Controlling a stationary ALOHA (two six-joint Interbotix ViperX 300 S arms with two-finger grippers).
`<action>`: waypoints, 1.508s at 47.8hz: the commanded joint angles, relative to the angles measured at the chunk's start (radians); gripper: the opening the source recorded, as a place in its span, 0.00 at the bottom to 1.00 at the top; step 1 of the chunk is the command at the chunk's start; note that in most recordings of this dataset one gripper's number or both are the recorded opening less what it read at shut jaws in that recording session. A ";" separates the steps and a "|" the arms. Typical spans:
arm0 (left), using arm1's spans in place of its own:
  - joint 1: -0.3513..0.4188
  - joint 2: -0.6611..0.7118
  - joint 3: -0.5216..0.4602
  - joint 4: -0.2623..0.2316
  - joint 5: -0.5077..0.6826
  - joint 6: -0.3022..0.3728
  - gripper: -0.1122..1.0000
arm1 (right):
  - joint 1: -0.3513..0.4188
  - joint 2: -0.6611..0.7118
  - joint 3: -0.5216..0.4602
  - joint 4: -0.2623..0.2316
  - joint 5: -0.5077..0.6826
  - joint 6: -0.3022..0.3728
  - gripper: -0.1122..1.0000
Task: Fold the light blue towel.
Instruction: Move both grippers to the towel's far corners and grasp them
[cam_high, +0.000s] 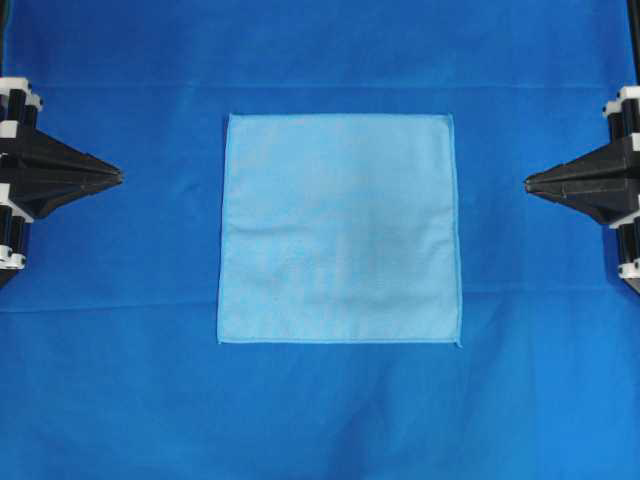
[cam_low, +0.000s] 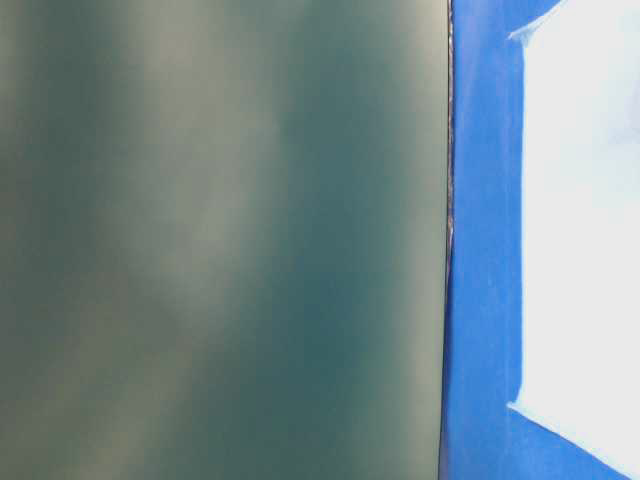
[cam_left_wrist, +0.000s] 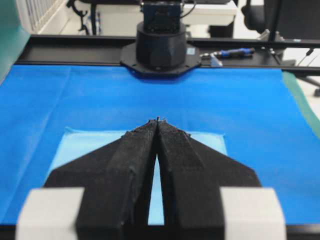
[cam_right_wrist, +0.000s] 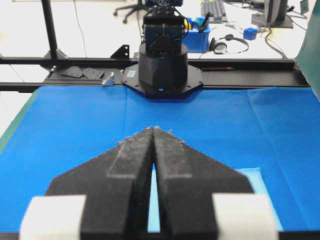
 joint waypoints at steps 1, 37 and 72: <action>0.002 0.038 -0.015 -0.011 0.003 0.017 0.10 | 0.003 0.014 -0.029 0.002 0.000 -0.003 0.10; 0.212 0.296 -0.040 -0.015 -0.021 0.018 0.33 | -0.380 0.314 -0.091 0.006 0.206 0.026 0.26; 0.440 0.821 -0.179 -0.015 -0.092 0.029 0.85 | -0.549 0.799 -0.227 -0.054 0.262 0.017 0.63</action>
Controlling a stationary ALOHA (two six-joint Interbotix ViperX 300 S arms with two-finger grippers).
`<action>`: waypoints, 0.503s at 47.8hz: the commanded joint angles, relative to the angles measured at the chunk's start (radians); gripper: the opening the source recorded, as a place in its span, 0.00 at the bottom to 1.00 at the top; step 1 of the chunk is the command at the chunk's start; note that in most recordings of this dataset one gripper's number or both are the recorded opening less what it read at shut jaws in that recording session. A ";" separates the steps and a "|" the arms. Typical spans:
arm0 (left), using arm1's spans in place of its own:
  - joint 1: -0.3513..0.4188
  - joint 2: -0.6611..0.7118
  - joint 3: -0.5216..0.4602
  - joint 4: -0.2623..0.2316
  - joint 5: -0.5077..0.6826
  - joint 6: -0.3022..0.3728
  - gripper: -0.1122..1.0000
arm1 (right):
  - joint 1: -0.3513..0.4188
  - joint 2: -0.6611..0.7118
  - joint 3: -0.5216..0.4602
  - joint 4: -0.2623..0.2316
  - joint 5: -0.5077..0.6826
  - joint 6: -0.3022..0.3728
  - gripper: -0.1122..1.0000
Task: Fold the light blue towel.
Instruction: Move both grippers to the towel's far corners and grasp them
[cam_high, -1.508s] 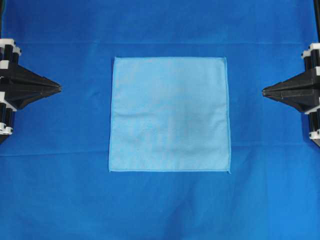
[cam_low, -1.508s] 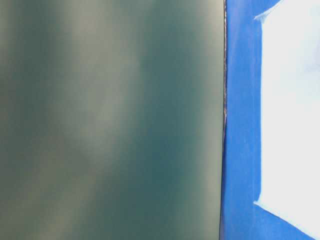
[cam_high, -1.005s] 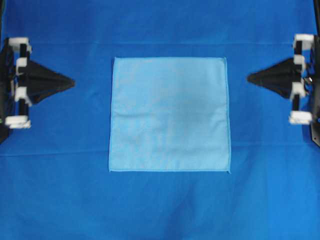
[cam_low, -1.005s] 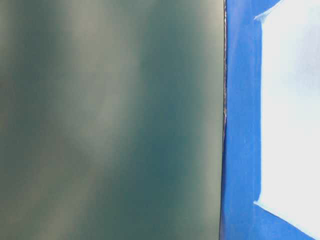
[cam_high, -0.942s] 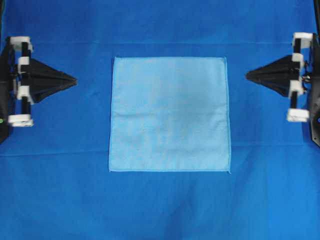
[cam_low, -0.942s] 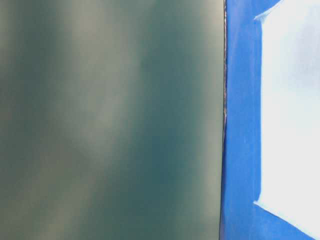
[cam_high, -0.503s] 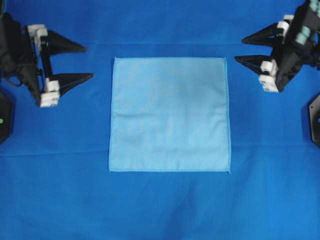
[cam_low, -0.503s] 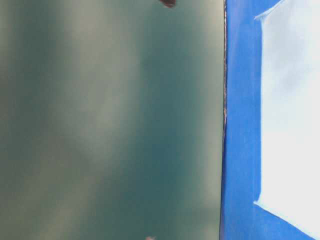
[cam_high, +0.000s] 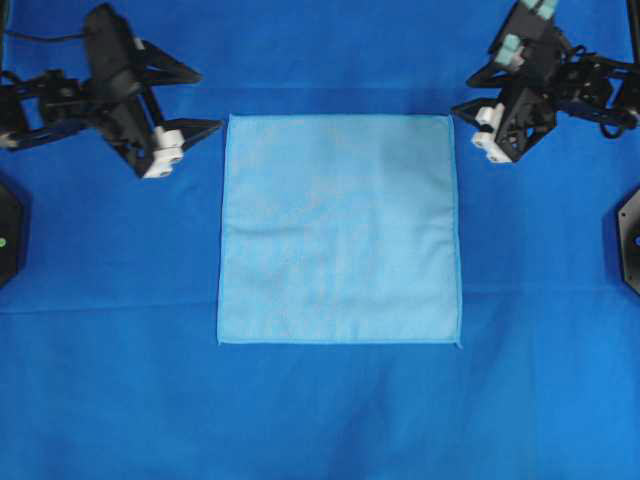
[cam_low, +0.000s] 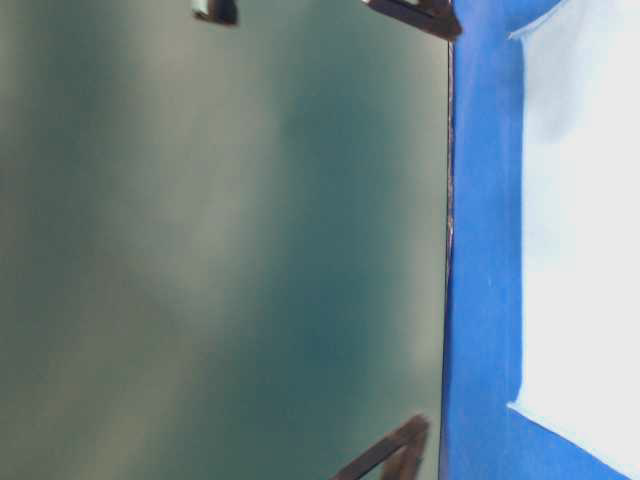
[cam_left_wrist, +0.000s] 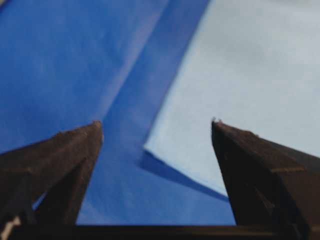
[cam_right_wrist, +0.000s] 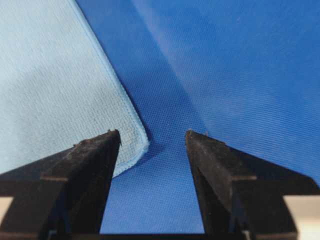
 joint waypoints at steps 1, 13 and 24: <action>0.018 0.051 -0.040 0.000 -0.020 -0.002 0.85 | -0.006 0.037 -0.034 -0.008 -0.008 -0.002 0.63; 0.034 0.193 -0.091 0.000 -0.052 -0.002 0.85 | -0.012 0.150 -0.061 -0.009 -0.051 -0.002 0.63; 0.032 0.285 -0.123 0.000 -0.046 0.015 0.83 | -0.012 0.192 -0.064 -0.008 -0.051 -0.002 0.62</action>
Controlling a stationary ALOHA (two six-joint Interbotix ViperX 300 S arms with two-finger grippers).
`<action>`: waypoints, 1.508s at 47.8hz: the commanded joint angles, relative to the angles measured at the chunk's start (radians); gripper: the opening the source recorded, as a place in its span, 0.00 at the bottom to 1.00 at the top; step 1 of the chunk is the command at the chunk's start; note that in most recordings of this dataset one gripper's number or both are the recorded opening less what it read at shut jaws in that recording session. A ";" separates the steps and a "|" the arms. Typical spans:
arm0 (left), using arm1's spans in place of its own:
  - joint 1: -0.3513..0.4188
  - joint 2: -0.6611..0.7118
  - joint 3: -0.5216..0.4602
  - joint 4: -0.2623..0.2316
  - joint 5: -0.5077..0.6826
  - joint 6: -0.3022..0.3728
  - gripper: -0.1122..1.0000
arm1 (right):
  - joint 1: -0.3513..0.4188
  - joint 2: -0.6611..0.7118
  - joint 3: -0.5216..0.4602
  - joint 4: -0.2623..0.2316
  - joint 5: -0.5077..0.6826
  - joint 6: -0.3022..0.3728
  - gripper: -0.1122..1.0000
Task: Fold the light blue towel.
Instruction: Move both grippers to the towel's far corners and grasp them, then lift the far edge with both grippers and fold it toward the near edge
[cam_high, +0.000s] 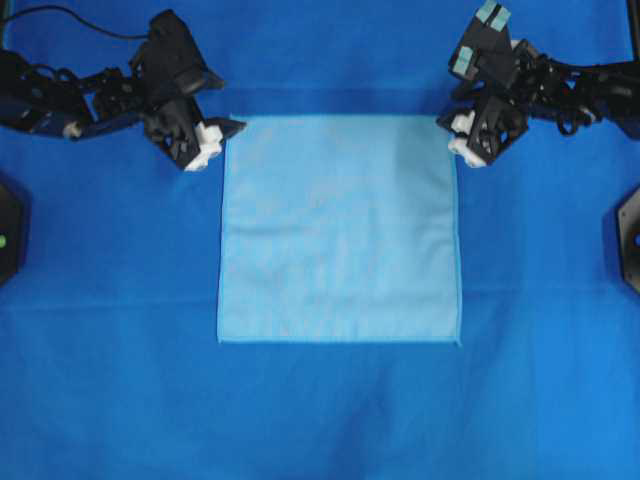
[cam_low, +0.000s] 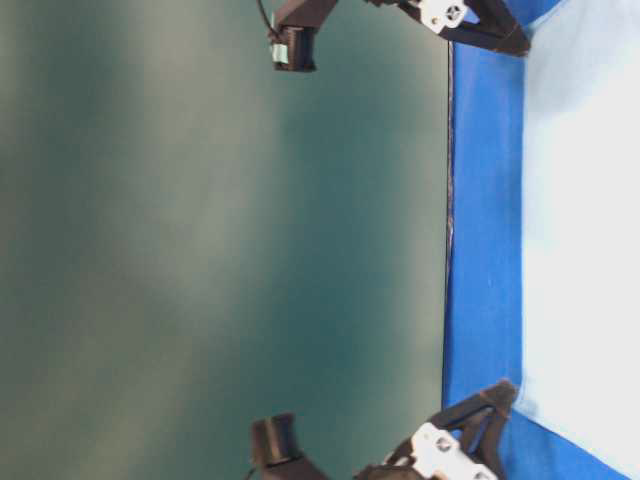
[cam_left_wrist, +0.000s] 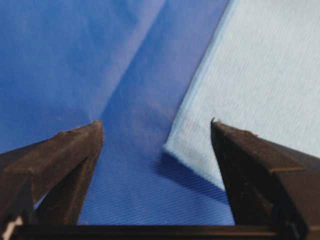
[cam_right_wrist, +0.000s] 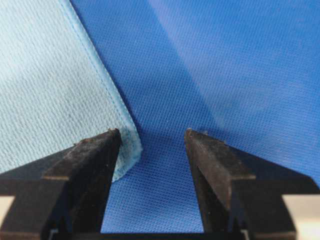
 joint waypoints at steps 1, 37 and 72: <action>0.002 0.009 -0.023 0.000 -0.002 0.009 0.83 | -0.003 0.000 -0.014 0.002 -0.005 -0.002 0.62; -0.017 -0.023 -0.064 0.000 0.167 0.087 0.11 | 0.003 -0.021 -0.015 -0.002 0.048 0.005 0.11; -0.121 -0.158 -0.048 0.000 0.301 0.061 0.11 | 0.098 -0.186 0.002 0.026 0.179 0.023 0.11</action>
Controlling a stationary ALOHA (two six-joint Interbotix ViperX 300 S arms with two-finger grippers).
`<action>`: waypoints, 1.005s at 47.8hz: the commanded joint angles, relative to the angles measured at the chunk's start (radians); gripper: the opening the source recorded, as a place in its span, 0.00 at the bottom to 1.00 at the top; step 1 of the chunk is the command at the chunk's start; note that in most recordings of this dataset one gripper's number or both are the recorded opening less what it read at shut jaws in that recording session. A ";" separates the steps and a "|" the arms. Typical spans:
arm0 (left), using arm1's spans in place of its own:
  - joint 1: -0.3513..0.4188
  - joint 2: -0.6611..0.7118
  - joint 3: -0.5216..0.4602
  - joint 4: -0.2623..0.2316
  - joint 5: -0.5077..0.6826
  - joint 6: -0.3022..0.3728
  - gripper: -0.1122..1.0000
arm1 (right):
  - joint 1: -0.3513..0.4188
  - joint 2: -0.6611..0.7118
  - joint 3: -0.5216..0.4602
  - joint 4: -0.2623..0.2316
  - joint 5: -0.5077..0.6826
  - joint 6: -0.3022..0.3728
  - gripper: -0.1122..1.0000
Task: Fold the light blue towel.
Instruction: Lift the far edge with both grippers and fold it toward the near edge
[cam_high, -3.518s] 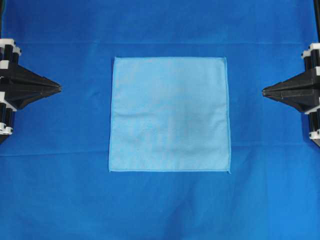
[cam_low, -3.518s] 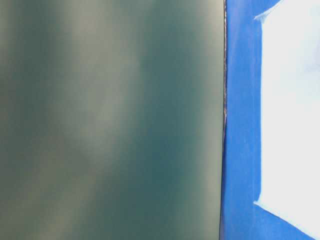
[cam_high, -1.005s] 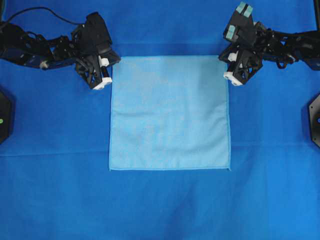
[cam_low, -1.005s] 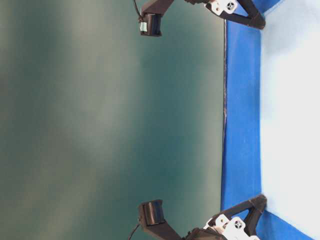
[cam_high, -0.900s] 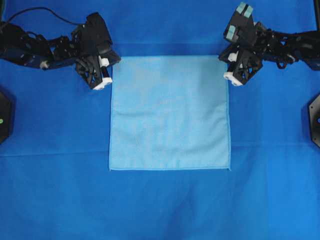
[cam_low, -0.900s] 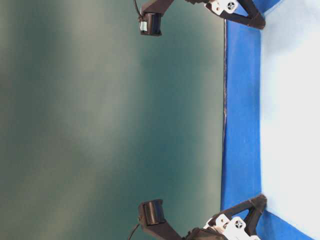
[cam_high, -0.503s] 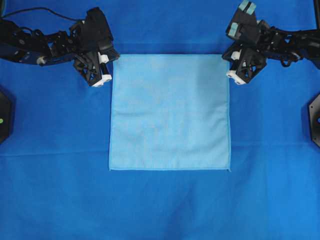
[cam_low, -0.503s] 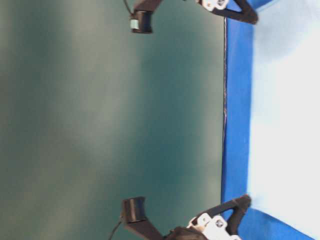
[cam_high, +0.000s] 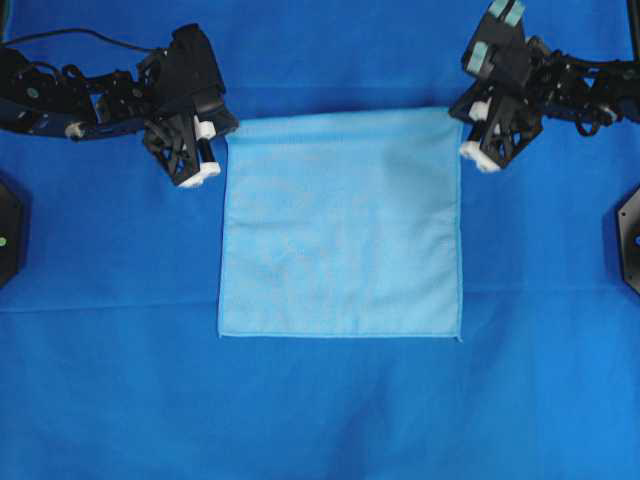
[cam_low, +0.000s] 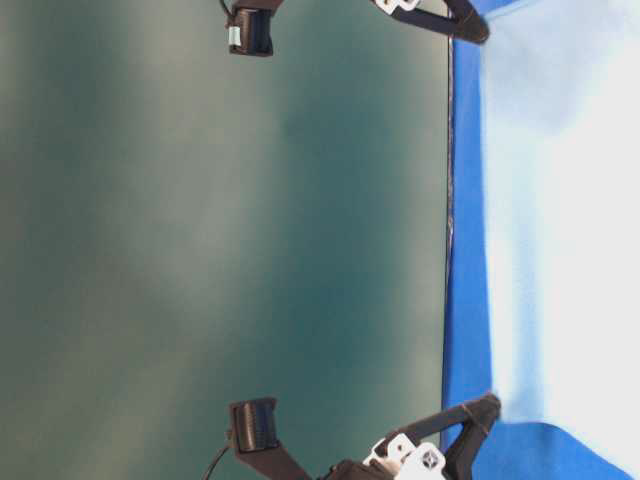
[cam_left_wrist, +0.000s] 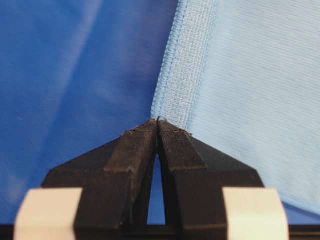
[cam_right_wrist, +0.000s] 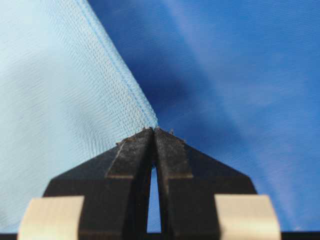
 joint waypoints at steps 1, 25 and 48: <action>-0.046 -0.041 -0.003 0.000 0.029 0.000 0.11 | 0.046 -0.032 -0.005 0.015 0.029 0.014 0.11; -0.402 -0.058 -0.008 -0.002 0.172 -0.130 0.11 | 0.462 -0.074 0.008 0.038 0.107 0.268 0.11; -0.615 -0.017 -0.058 0.000 0.170 -0.314 0.11 | 0.723 -0.055 0.002 0.038 0.048 0.460 0.11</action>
